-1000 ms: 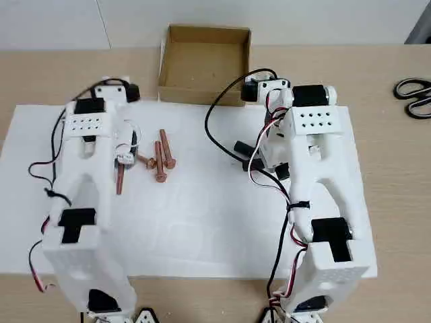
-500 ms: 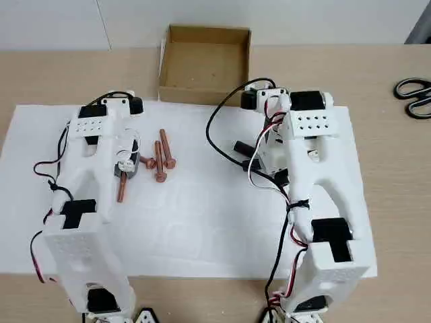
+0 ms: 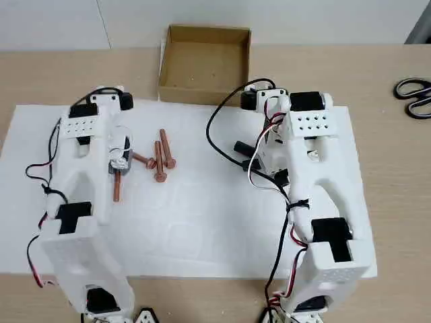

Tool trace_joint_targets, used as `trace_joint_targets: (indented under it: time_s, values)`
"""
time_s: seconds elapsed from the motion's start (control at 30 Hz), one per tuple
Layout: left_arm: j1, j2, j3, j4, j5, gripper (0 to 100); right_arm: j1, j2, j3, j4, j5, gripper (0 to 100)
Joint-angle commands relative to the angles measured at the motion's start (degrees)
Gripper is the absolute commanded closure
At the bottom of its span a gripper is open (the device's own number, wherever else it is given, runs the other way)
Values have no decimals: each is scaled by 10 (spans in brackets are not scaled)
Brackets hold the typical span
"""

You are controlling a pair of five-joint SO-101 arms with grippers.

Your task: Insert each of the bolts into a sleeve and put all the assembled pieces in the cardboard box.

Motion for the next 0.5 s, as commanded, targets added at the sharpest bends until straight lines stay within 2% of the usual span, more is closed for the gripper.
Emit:
trace_joint_targets:
  time_s: [0.0,0.3,0.47]
  values:
    - [-5,4,-2,-18,-5,928,-3,-36,-2,-7,-3,994]
    - [-7,44,-2,-51,-1,932,-3,-36,-2,-7,-3,994]
    - [-4,41,-2,-51,11,993,-3,-36,-2,-7,-3,994]
